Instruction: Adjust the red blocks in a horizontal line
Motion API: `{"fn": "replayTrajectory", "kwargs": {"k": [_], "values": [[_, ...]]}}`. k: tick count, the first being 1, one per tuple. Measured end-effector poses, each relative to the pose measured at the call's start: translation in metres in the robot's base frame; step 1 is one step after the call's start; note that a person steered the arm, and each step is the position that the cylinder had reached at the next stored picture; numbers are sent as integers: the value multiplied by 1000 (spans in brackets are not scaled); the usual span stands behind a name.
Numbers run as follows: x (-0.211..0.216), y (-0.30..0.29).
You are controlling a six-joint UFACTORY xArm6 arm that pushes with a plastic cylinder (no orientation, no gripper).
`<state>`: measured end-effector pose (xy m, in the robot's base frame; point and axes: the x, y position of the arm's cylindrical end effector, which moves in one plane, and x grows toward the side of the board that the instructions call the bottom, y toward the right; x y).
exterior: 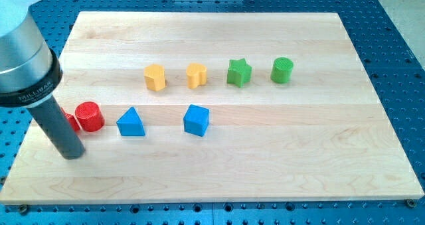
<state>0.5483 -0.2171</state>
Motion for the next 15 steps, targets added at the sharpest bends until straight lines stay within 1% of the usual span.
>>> {"fn": "replayTrajectory", "kwargs": {"k": [1,3,4,5,6,7,8,9,10,12,13,14,15], "values": [[-7,-8],[-8,-24],[-9,-48],[-20,-86],[-45,-85],[-65,-35],[-65,7],[-94,8],[-97,12],[-60,18],[-71,13],[-82,-51],[-31,-87]]}}
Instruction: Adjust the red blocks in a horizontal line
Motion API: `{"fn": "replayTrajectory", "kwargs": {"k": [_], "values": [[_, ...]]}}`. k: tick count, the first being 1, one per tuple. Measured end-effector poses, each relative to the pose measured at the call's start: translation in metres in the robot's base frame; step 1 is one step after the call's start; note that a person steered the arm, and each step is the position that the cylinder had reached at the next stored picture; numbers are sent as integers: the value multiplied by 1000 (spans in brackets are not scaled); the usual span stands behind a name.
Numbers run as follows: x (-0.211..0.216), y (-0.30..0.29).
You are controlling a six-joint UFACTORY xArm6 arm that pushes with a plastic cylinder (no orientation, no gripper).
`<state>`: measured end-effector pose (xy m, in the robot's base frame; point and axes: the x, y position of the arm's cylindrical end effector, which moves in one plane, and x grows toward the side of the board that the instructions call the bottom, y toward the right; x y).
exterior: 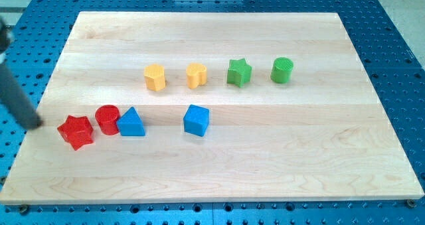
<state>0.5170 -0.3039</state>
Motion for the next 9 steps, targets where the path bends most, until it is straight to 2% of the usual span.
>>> {"fn": "replayTrajectory", "kwargs": {"k": [2,3,5,6,7,8,9], "values": [[86,66],[61,111],[21,98],[20,87],[25,66],[51,72],[83,114]]}}
